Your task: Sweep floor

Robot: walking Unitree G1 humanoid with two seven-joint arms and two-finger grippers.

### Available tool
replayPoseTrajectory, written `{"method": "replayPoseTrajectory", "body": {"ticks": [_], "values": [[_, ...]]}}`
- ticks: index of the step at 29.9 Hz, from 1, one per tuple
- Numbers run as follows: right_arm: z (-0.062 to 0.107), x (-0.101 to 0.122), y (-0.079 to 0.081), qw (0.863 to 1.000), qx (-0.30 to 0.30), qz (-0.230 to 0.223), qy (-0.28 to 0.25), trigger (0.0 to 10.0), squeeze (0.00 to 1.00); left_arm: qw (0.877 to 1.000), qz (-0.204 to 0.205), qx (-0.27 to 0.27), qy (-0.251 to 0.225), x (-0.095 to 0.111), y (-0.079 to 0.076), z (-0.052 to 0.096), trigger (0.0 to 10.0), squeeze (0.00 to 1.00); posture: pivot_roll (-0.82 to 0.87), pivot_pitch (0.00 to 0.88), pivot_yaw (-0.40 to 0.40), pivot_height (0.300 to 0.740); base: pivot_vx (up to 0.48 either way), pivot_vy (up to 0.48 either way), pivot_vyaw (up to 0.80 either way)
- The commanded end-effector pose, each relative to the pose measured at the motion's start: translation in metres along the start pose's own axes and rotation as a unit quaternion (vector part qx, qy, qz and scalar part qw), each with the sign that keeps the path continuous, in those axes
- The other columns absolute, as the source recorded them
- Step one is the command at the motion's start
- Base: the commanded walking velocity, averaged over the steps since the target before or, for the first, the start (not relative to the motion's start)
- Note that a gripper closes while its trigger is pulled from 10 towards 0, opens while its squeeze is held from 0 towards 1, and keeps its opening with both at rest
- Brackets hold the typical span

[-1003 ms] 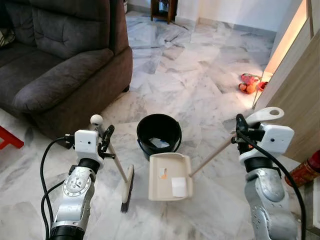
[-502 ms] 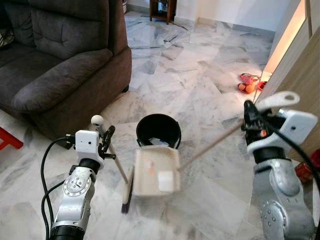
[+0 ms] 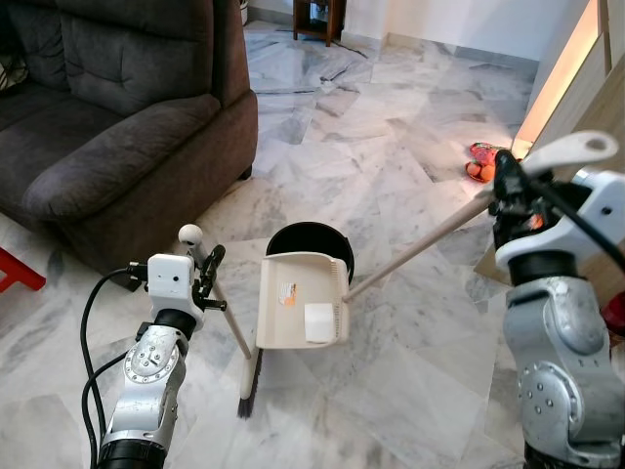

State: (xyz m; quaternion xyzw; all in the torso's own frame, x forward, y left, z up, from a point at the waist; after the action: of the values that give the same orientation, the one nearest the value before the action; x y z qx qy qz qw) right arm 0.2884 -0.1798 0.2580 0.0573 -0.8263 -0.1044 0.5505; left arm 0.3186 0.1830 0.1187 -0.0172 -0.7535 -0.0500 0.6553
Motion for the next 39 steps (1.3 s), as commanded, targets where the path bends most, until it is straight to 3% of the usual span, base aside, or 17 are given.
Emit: {"method": "replayPoseTrajectory", "body": {"ticks": [1,15,21,39], "values": [[-0.004,0.010,0.009,0.999,0.009,-0.025,-0.037,10.0,0.00,1.000,-0.005,0.000,-0.018,0.007,0.001,-0.003,10.0,0.00,0.02,0.095,0.008,0.740,0.000,0.000,0.00],[-0.011,0.001,0.014,0.999,0.005,-0.018,-0.037,10.0,0.00,1.000,-0.006,-0.008,-0.015,0.005,-0.002,-0.001,10.0,0.00,0.03,0.104,0.007,0.740,0.166,0.000,0.00],[-0.012,0.009,0.018,0.996,0.019,0.048,-0.075,10.0,0.00,1.000,-0.006,-0.010,-0.014,0.005,-0.002,-0.001,10.0,0.00,0.03,0.104,0.007,0.740,0.261,0.000,0.00],[-0.012,0.018,0.025,0.994,0.024,0.035,-0.105,10.0,0.00,1.000,-0.007,-0.007,-0.015,0.006,-0.001,-0.001,10.0,0.00,0.03,0.111,0.006,0.740,0.260,0.000,0.02]]}}
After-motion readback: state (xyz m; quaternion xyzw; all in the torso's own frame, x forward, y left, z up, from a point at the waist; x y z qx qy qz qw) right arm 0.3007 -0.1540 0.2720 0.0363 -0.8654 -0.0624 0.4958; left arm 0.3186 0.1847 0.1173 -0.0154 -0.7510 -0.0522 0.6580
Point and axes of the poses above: a point about 5 cm out from each wrist's last joint towards the gripper, its own z axis pointing back from the gripper into the wrist, its own x axis along the axis of the wrist's last joint, y = z × x, the point moved 2 cm from there along -z, pointing out of the wrist towards the gripper
